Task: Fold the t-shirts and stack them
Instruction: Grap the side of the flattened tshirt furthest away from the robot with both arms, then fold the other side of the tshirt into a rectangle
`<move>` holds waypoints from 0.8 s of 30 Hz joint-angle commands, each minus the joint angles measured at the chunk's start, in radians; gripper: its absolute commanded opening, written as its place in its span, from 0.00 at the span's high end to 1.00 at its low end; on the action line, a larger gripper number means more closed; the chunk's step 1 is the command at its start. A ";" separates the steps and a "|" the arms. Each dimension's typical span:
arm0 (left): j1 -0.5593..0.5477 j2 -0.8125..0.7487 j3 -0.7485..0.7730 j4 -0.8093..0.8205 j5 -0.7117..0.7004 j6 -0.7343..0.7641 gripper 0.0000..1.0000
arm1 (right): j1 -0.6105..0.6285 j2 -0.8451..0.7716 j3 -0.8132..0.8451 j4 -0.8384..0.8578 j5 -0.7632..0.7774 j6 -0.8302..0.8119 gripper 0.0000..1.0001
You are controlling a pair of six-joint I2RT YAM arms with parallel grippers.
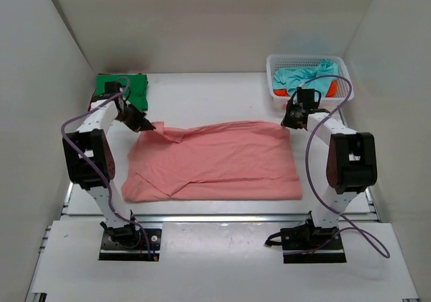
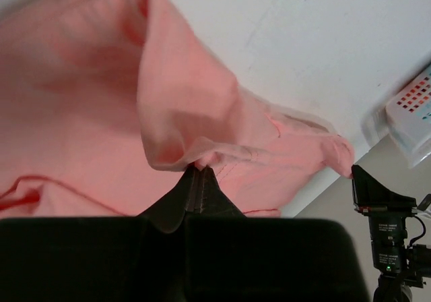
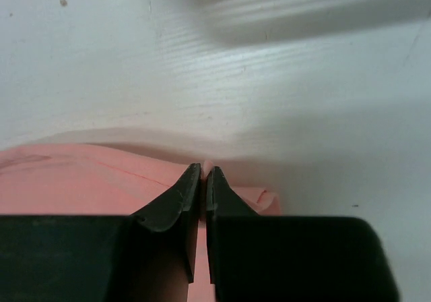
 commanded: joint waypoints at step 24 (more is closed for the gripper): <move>0.089 -0.502 -0.366 -0.151 -0.016 0.032 1.00 | -0.042 -0.389 -0.383 0.045 -0.076 -0.013 1.00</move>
